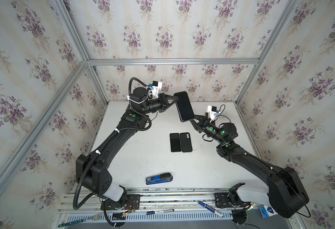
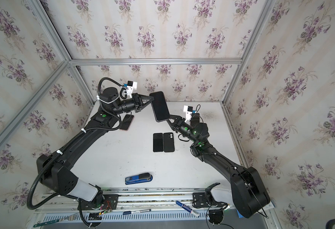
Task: Take the phone out of the phone case
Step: Remove the phone case from the phone.
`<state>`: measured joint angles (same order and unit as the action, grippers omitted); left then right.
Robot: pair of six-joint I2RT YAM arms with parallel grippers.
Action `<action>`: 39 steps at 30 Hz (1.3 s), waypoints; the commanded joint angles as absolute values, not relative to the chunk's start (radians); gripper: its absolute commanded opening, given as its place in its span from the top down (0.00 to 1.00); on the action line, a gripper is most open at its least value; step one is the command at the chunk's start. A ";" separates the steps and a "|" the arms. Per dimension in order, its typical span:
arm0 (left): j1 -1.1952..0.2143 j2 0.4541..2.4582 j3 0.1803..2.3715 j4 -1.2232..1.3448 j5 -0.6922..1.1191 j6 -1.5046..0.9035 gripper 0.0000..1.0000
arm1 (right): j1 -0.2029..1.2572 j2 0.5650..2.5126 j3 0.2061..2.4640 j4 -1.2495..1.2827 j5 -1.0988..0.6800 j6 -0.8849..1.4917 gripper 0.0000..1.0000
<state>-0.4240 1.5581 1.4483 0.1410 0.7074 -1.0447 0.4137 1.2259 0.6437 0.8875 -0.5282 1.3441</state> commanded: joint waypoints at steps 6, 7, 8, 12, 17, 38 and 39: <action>-0.497 1.663 1.372 0.210 0.660 -1.014 1.00 | 0.389 1.031 0.478 0.544 -0.484 1.293 0.87; -0.509 1.683 1.366 0.217 0.652 -1.011 1.00 | 0.382 1.000 0.450 0.503 -0.473 1.295 0.89; -0.519 1.699 1.363 0.221 0.647 -1.011 1.00 | 0.377 0.974 0.426 0.472 -0.461 1.299 0.90; -0.566 1.778 1.355 0.268 0.621 -1.032 1.00 | 0.367 0.856 0.336 0.366 -0.407 1.317 0.98; -0.605 1.864 1.360 0.282 0.575 -1.041 0.99 | 0.351 0.759 0.286 0.223 -0.378 1.320 1.00; -0.676 2.102 1.371 0.340 0.550 -1.090 0.75 | 0.251 0.697 0.213 -0.002 -0.334 1.301 1.00; -0.676 2.110 1.375 0.334 0.554 -1.091 0.74 | 0.246 0.701 0.210 0.000 -0.336 1.299 1.00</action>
<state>-0.6731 2.1002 1.3643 0.2935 0.5697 -1.1007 0.2543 0.6968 0.2127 -0.0040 -0.3317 1.3190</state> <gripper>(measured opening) 0.252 0.088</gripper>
